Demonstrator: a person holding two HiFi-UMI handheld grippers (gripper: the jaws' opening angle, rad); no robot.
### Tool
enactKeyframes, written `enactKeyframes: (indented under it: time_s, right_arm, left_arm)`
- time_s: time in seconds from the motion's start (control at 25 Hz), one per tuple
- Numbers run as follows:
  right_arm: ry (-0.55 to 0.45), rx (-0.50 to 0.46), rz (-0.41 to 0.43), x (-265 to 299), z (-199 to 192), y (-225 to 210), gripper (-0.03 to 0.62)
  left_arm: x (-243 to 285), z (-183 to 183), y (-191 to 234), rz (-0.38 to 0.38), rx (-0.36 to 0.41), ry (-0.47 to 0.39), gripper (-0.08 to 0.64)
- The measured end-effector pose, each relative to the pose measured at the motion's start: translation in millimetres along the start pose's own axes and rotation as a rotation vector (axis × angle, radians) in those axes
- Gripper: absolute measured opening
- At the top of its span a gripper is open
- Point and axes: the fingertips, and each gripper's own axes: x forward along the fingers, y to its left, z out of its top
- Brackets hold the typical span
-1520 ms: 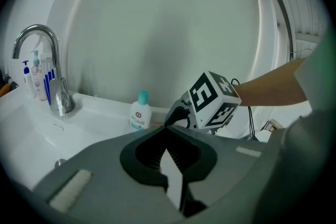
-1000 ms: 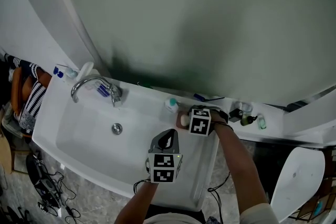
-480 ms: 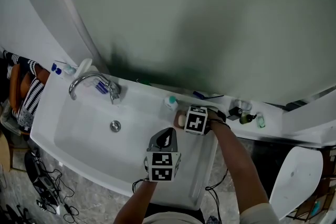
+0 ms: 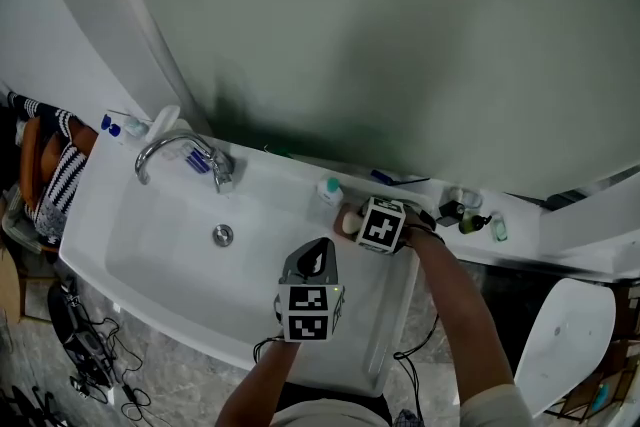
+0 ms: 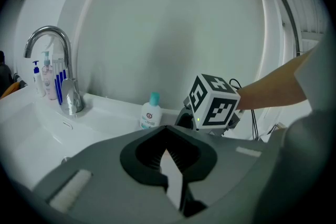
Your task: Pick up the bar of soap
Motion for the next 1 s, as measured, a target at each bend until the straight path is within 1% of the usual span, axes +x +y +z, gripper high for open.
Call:
enactKeyframes:
  time_s: [0.28, 0.44, 0.64, 1.0]
  right_arm:
    - [-0.04, 0.029, -0.041, -3, -1, -3, 0.212]
    - [-0.047, 0.035, -0.056, -6, -4, -3, 0.212]
    - [-0.09, 0.058, -0.081, -21, 1, -6, 0.212]
    - [-0.075, 0.065, -0.104, -45, -6, 9, 0.212]
  left_arm:
    - [-4, 4, 1, 0.006, 0.008, -0.013, 0.008]
    - [-7, 3, 2, 0.011, 0.017, -0.013, 0.009]
    - [-10, 4, 2, 0.008, 0.024, -0.017, 0.008]
    - [-21, 4, -16, -0.022, 0.056, -0.022, 0.008]
